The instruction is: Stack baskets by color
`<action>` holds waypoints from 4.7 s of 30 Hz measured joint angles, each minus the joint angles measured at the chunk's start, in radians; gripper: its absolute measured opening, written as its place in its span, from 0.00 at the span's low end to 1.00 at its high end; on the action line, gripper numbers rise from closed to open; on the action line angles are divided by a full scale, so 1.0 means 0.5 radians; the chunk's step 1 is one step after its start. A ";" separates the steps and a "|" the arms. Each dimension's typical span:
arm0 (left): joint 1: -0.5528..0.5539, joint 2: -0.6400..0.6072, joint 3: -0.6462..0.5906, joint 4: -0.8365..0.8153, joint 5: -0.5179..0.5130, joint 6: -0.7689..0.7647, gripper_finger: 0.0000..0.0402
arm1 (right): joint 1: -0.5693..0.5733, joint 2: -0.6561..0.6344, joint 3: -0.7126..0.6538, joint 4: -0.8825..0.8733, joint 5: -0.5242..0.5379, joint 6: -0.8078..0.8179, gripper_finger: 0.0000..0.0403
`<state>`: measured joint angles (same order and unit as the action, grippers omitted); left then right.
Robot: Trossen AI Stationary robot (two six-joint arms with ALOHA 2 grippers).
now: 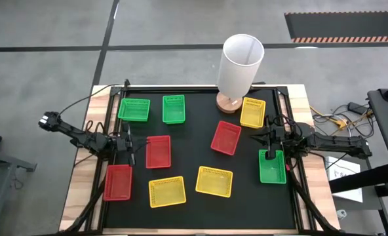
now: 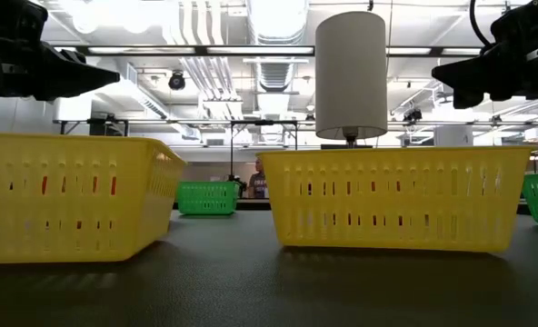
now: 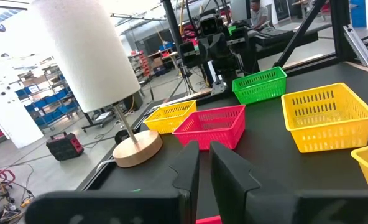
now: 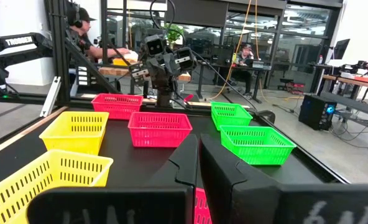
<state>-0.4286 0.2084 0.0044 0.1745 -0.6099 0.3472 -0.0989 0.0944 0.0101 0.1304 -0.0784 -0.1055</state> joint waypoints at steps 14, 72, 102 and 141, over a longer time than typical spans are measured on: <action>0.003 -0.004 0.000 0.002 -0.316 0.098 0.06 | 0.001 0.000 0.000 0.022 0.058 0.777 0.02; 0.002 -0.004 0.040 1.228 0.128 0.105 0.06 | 0.474 2.173 1.524 0.182 0.280 0.068 0.02; 0.002 -0.008 0.066 1.572 0.131 0.124 0.06 | 0.637 2.850 2.423 -1.946 0.424 0.855 0.17; 0.002 0.000 0.060 1.549 0.121 0.106 0.06 | 0.585 3.235 2.638 -2.028 0.627 0.845 0.03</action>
<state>-0.4278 0.2085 0.0341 0.9490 -0.5496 0.4002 0.1934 1.7117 1.3293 -0.8837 0.2350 0.3173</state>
